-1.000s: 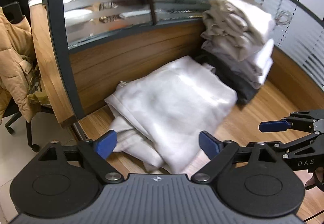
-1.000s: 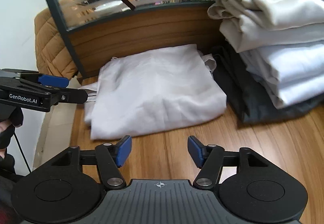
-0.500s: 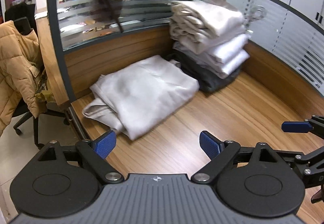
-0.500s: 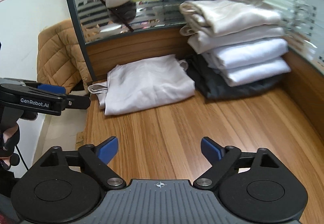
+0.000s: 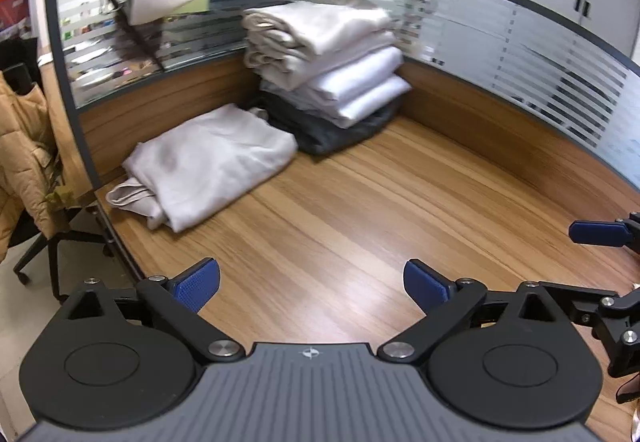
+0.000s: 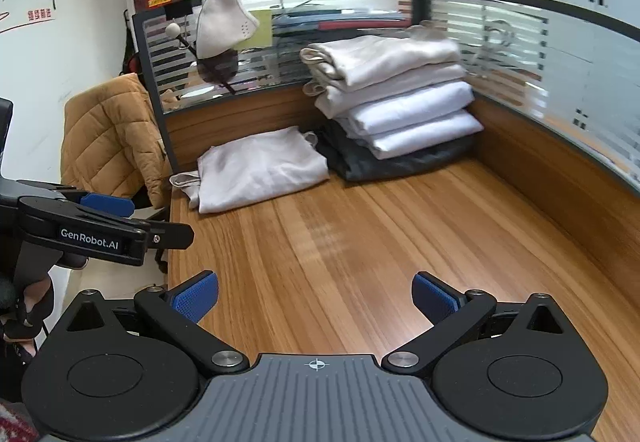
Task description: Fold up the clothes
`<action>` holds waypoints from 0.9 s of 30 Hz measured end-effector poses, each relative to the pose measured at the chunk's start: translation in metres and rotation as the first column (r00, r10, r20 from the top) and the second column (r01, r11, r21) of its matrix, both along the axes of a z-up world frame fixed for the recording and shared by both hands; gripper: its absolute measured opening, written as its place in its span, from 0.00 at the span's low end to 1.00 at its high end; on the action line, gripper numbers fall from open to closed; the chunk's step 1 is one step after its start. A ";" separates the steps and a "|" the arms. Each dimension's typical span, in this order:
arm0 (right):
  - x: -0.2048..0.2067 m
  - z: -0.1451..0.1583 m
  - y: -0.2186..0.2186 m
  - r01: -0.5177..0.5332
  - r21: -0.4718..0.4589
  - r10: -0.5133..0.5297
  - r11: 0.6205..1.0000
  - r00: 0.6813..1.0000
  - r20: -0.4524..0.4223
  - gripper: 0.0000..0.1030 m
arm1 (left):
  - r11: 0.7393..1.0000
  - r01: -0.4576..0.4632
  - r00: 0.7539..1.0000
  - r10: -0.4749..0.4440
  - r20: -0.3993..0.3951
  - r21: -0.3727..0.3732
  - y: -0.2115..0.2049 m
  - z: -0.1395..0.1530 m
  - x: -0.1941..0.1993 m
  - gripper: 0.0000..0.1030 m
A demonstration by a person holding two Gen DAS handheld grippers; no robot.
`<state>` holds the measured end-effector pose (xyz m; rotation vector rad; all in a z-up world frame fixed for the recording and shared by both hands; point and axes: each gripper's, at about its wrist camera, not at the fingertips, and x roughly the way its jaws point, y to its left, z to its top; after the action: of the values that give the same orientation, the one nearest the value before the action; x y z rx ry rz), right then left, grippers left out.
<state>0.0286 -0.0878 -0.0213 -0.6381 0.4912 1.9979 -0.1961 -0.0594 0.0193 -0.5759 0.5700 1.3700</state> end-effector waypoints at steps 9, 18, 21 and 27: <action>0.033 -0.005 -0.034 0.064 -0.010 -0.064 0.998 0.998 -0.022 1.00 | 0.998 0.057 0.998 -0.057 -0.032 -0.006 -0.029 0.002 0.039 0.97; 0.047 -0.009 -0.051 0.082 -0.011 -0.082 0.997 0.996 -0.026 1.00 | 0.996 0.079 0.995 -0.080 -0.058 -0.029 -0.042 -0.001 0.059 0.97; 0.050 -0.009 -0.052 0.090 -0.009 -0.090 0.996 0.995 -0.030 1.00 | 0.996 0.080 0.995 -0.081 -0.059 -0.026 -0.044 0.000 0.064 0.97; 0.058 -0.008 -0.054 0.101 -0.009 -0.101 0.995 0.994 -0.034 1.00 | 0.997 0.081 0.995 -0.082 -0.064 -0.019 -0.046 0.000 0.068 0.97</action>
<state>0.0864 -0.1421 -0.0296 -0.5723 0.5411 1.9149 -0.1280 -0.1058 0.0196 -0.5169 0.6509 1.3115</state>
